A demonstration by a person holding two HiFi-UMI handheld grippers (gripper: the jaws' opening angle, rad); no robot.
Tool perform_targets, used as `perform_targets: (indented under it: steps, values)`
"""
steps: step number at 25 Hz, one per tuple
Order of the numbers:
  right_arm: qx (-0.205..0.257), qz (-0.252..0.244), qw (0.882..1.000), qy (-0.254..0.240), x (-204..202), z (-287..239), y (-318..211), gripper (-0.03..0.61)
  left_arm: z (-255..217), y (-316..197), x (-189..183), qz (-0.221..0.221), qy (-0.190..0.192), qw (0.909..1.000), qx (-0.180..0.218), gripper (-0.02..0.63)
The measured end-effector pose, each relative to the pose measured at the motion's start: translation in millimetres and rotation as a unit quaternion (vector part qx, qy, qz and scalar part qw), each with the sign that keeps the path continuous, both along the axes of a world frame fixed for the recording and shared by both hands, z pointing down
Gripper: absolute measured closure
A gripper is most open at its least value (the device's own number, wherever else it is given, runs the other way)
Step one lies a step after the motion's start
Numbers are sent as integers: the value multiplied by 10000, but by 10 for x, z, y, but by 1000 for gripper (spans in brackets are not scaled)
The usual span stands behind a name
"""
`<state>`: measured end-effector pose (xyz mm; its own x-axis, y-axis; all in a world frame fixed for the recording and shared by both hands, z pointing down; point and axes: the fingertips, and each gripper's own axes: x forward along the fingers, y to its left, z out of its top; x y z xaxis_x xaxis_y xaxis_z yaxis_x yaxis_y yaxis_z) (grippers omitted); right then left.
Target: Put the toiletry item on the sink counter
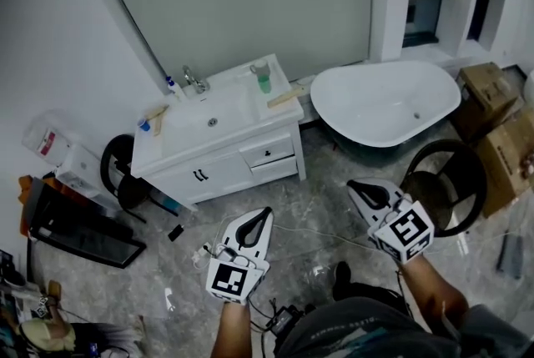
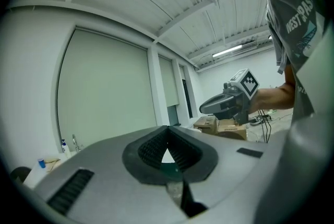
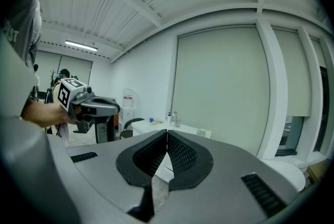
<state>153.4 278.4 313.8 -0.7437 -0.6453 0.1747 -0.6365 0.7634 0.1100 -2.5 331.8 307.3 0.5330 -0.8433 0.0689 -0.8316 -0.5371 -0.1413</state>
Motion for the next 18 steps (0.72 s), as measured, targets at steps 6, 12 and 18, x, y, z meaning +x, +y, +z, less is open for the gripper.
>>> perform_targets:
  steps: [6, 12, 18]
  values:
    - [54, -208, 9998, 22, 166, -54, -558, 549, -85, -571, 203, -215, -33, 9997, 78, 612]
    - [36, -403, 9992, 35, 251, -90, -987, 549, -145, -1019, 310, -424, -124, 9989, 140, 612]
    - [43, -431, 9991, -23, 273, -109, -1329, 549, -172, -1347, 324, -535, -155, 9983, 150, 612]
